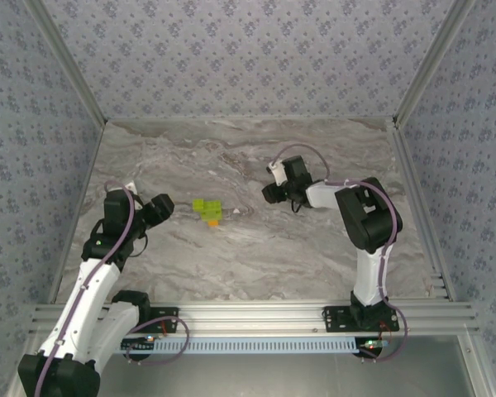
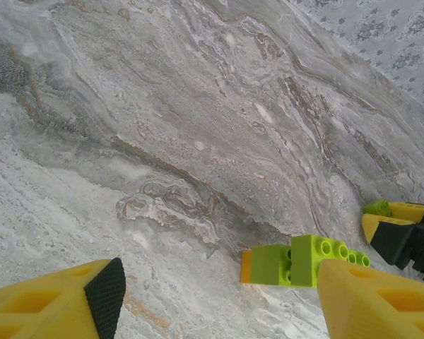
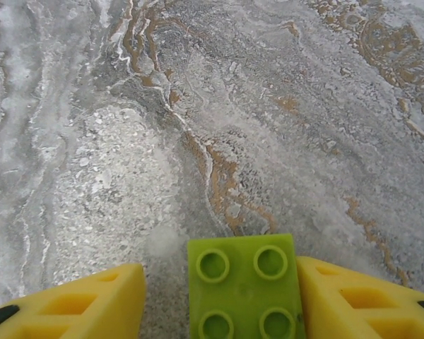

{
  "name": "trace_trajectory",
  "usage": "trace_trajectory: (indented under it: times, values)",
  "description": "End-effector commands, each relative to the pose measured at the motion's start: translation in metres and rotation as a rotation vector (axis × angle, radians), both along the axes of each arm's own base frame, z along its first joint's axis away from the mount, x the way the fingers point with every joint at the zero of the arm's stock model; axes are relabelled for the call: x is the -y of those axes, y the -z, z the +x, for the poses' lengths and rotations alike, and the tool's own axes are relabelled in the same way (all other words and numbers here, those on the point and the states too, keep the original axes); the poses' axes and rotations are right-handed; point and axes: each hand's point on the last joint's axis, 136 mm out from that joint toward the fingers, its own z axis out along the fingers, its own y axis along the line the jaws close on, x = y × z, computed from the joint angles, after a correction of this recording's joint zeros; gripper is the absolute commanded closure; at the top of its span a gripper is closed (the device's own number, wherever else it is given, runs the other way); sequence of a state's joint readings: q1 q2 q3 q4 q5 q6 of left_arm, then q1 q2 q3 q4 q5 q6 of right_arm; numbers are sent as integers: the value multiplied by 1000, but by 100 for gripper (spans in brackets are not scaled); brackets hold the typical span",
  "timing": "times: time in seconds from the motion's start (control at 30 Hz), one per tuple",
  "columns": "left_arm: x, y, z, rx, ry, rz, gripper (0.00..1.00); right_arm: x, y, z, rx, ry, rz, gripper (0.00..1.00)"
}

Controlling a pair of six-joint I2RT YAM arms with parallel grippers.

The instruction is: Assemble a carrot with lego

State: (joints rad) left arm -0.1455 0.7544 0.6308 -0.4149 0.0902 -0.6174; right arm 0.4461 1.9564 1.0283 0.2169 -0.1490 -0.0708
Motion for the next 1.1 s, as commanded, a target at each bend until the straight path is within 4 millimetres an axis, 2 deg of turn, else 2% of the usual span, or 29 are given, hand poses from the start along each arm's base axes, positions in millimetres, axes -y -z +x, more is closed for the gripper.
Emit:
trace_trajectory:
  times: [0.0,0.17,0.33,0.57,0.7,0.93,1.07]
  values:
    - [1,-9,4,37,13,-3,27,8,42,-45,-166,12,-36,48]
    - [2,-9,5,37,14,-4,27,5,48,-55,-165,2,-27,52]
    - [2,-9,4,36,18,-1,27,4,61,-68,-168,4,-29,50]
    - [2,-10,5,40,19,-3,27,-3,63,-80,-139,-12,-45,49]
    - [3,-10,5,39,21,-7,27,-6,63,-86,-116,-12,-62,63]
    - [3,-10,4,33,26,-2,27,-6,62,-99,-107,-10,-71,67]
    - [3,-11,3,36,24,-5,27,-5,63,-116,-110,-3,-68,67]
